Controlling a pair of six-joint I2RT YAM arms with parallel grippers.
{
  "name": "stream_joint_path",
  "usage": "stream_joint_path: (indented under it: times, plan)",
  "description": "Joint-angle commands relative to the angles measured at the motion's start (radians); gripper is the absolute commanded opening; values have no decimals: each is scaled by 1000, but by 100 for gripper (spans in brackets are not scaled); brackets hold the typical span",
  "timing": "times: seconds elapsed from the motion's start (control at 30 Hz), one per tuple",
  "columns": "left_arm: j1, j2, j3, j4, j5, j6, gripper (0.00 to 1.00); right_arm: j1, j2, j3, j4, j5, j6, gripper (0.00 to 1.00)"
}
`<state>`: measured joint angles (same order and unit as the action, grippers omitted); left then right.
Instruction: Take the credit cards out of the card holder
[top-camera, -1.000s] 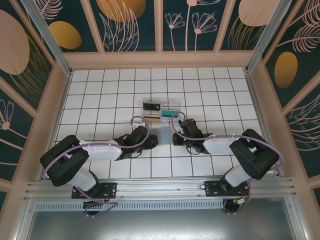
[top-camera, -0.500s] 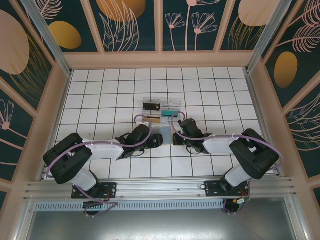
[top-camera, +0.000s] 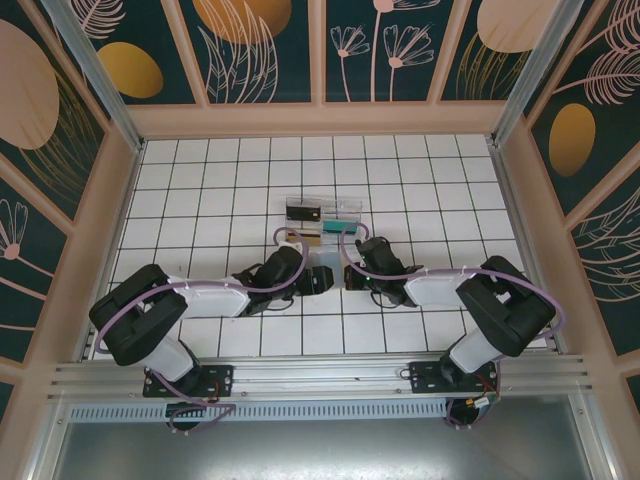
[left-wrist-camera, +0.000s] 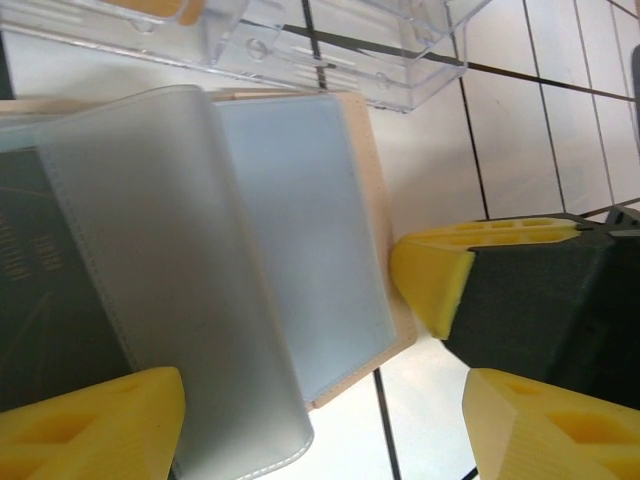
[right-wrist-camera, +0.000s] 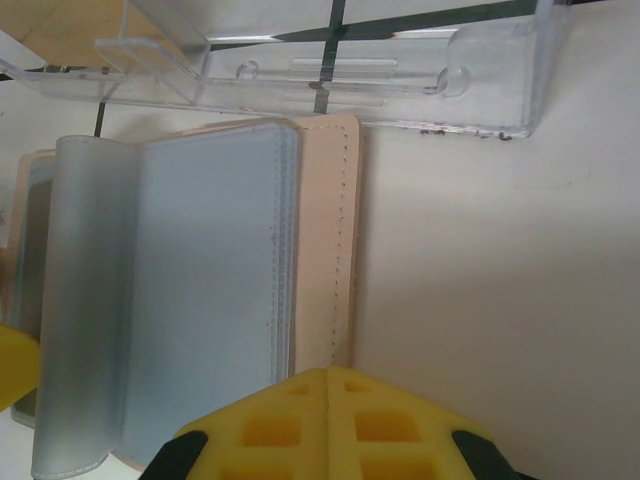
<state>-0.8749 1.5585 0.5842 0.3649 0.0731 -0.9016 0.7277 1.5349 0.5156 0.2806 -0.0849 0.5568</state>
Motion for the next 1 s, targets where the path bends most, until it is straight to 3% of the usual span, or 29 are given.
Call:
stream_joint_path:
  times: [0.0, 0.3, 0.73, 0.97]
  plan:
    - [4, 15, 33, 51, 32, 22, 74, 13, 30, 0, -36, -14, 6, 0]
    - [4, 53, 95, 47, 51, 34, 73, 12, 37, 3, -32, -12, 9, 0]
    - [13, -104, 15, -194, -222, 5, 72, 12, 49, 18, -35, -21, 3, 0]
    - [20, -98, -23, -190, -203, -5, 71, 12, 56, 25, -34, -26, 4, 0]
